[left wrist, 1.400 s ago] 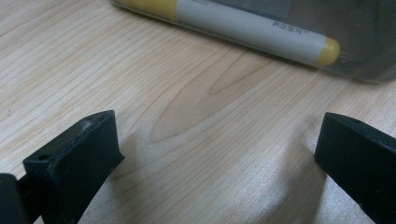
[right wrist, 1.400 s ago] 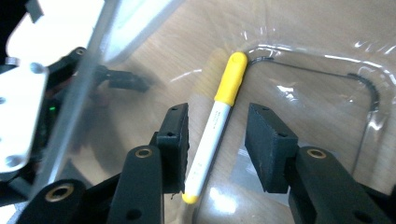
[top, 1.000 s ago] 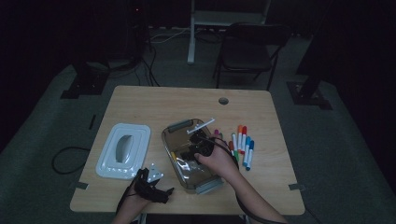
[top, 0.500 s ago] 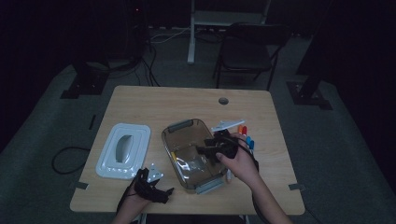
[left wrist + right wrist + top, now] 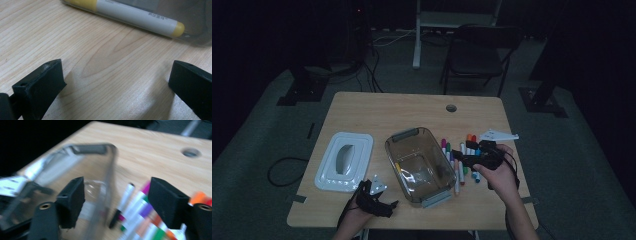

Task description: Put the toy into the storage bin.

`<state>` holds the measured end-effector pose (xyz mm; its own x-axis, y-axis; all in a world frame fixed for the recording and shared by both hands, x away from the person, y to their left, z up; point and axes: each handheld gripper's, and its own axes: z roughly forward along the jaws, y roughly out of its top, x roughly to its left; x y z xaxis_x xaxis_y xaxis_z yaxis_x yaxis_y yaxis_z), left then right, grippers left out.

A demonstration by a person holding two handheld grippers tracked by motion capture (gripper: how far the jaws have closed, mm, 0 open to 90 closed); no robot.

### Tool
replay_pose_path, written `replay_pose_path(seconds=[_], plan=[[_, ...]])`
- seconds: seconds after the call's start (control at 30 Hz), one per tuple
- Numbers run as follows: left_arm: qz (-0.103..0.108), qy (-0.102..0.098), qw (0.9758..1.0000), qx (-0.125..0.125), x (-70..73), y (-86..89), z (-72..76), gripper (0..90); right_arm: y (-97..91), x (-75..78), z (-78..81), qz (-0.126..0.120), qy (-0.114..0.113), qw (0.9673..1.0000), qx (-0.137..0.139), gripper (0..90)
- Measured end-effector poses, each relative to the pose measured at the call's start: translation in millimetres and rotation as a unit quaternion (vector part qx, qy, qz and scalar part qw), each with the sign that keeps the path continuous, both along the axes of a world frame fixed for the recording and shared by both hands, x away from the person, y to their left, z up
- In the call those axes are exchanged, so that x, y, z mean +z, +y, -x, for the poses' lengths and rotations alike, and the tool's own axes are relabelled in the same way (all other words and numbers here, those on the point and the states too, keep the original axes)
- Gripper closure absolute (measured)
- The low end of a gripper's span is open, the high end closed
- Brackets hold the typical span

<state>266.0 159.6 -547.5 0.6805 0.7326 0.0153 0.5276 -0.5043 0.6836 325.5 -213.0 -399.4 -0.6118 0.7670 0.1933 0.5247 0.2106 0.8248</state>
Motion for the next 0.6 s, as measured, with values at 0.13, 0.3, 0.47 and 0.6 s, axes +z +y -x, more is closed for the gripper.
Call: replay_pose_path(seconds=[0.13,0.3,0.47,0.6], plan=[[0.001,0.0,1.0,0.001,-0.1,-0.1,0.0,0.6,-13.9,-10.7,-1.3,0.018,0.008,0.9994,-0.027,41.2],[-0.001,0.0,1.0,0.0,0.1,0.1,0.0,0.6,-43.2,-32.9,-8.7,0.033,0.027,0.9955,-0.085,51.1],[0.001,0.0,1.0,0.0,-0.1,-0.1,0.1,0.6,-64.3,-68.6,-17.9,0.064,0.061,0.98,-0.178,57.5],[0.0,0.001,1.0,0.0,0.0,-0.1,0.1,0.6,-72.3,-100.5,-24.6,0.06,0.098,0.9719,-0.205,57.9]])
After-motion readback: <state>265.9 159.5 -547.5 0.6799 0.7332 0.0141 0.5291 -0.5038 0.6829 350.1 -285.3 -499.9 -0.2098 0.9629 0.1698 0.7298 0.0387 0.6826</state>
